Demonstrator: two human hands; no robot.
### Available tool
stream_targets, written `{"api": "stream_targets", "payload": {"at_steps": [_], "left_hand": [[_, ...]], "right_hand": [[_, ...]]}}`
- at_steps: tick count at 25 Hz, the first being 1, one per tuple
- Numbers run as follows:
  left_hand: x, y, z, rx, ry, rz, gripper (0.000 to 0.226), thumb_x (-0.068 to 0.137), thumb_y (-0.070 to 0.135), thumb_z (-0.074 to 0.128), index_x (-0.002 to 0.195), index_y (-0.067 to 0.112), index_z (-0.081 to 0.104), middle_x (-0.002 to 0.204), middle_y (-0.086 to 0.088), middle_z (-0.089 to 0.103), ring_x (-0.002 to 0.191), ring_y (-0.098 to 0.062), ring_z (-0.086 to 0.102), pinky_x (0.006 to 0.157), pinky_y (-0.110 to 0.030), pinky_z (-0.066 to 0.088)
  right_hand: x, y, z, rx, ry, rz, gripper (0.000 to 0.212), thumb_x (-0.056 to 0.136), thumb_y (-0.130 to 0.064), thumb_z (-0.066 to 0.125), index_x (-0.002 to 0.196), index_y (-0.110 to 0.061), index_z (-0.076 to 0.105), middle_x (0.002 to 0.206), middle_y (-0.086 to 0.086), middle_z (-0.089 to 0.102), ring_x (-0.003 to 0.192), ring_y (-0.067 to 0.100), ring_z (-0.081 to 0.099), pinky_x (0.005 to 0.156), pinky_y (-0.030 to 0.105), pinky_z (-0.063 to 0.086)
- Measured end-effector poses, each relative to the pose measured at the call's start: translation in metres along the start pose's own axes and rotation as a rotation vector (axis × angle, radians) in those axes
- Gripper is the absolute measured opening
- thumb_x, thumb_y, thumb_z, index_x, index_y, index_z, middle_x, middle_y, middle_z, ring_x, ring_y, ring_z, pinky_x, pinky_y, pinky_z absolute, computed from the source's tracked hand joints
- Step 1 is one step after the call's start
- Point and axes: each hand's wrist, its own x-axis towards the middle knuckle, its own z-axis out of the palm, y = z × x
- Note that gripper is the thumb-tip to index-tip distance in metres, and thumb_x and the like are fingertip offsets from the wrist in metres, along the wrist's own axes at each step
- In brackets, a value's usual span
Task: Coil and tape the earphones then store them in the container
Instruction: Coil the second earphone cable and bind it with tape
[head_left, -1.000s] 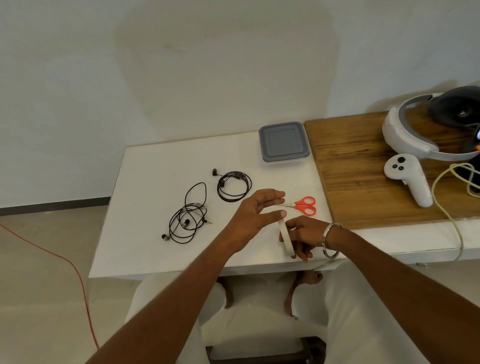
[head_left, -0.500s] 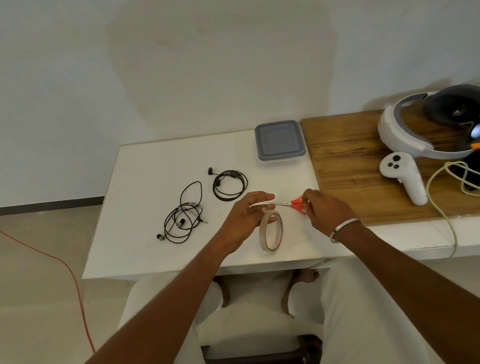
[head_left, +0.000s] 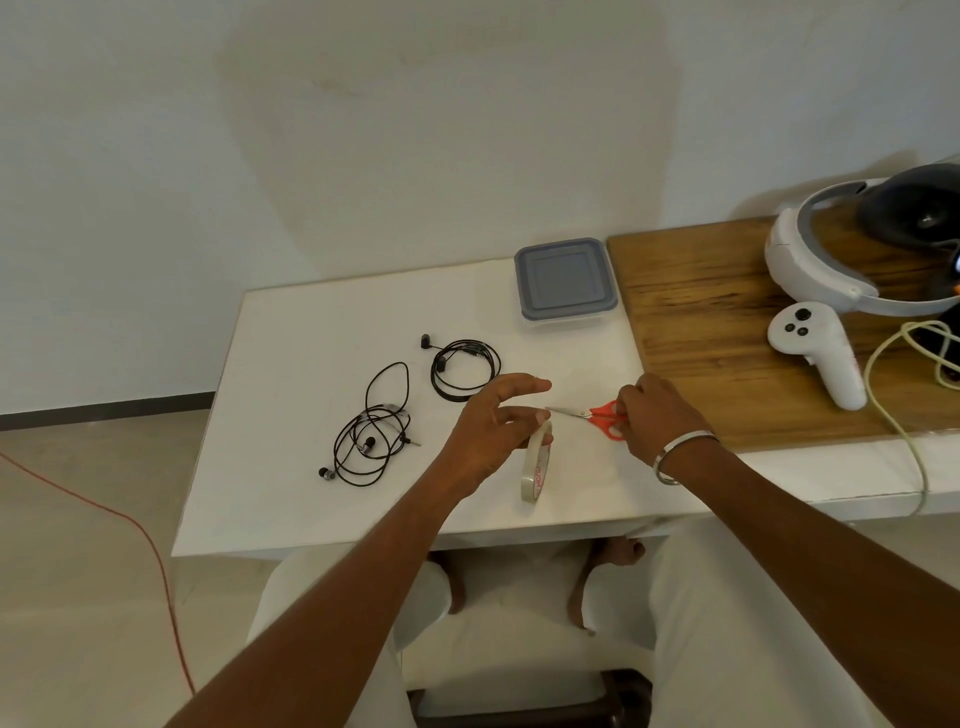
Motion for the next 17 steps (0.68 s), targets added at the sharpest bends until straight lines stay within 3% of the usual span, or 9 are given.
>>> {"api": "stream_targets", "payload": {"at_steps": [3,6,9,11,15,17], "left_hand": [[0.003,0.003,-0.004,0.035,0.007,-0.008,0.034,0.090,-0.004,0.060,0.118,0.013,0.063,0.130,0.001,0.052,0.100,-0.019,0.068,0.075,-0.028,0.058],[0.007,0.005,-0.008,0.060,0.029,-0.020,0.032,0.088,-0.004,0.061,0.116,0.012,0.065,0.129,0.000,0.055,0.092,-0.019,0.070,0.075,-0.028,0.059],[0.011,0.010,-0.016,0.100,0.003,-0.031,0.032,0.089,-0.004,0.061,0.116,0.013,0.065,0.129,-0.004,0.057,0.087,-0.024,0.071,0.073,-0.025,0.058],[0.014,0.013,-0.022,0.159,-0.048,-0.045,0.033,0.089,-0.003,0.061,0.118,0.013,0.063,0.127,-0.003,0.058,0.087,-0.023,0.072,0.072,-0.023,0.057],[0.017,0.021,-0.029,0.329,-0.159,-0.052,0.036,0.088,-0.004,0.061,0.119,0.014,0.064,0.126,0.009,0.052,0.089,-0.016,0.069,0.070,-0.019,0.057],[0.018,0.023,-0.031,0.375,-0.199,-0.040,0.036,0.088,-0.004,0.062,0.119,0.015,0.064,0.130,0.007,0.050,0.090,-0.016,0.069,0.070,-0.019,0.056]], "right_hand": [[0.000,-0.002,-0.008,0.227,0.017,0.050,0.025,0.091,-0.032,0.053,0.099,-0.010,0.060,0.098,0.011,0.062,0.085,0.023,0.059,0.076,0.035,0.051],[-0.001,-0.001,-0.021,0.618,-0.253,0.066,0.022,0.091,-0.032,0.056,0.093,-0.012,0.066,0.082,0.009,0.069,0.070,0.021,0.064,0.074,0.034,0.055],[-0.001,-0.005,-0.029,0.707,-0.600,0.053,0.023,0.091,-0.025,0.057,0.097,-0.004,0.066,0.087,0.014,0.070,0.075,0.025,0.067,0.079,0.034,0.057],[0.000,-0.010,-0.034,0.726,-0.747,0.070,0.027,0.089,-0.026,0.060,0.099,-0.002,0.066,0.090,0.015,0.068,0.074,0.023,0.065,0.079,0.036,0.058],[0.001,-0.026,-0.041,0.672,-0.890,0.068,0.039,0.084,-0.036,0.066,0.101,-0.001,0.060,0.103,0.016,0.065,0.081,0.027,0.064,0.081,0.037,0.057],[0.003,-0.033,-0.043,0.650,-0.901,0.039,0.036,0.085,-0.037,0.064,0.098,-0.005,0.058,0.098,0.014,0.063,0.079,0.026,0.063,0.077,0.035,0.057]]}}
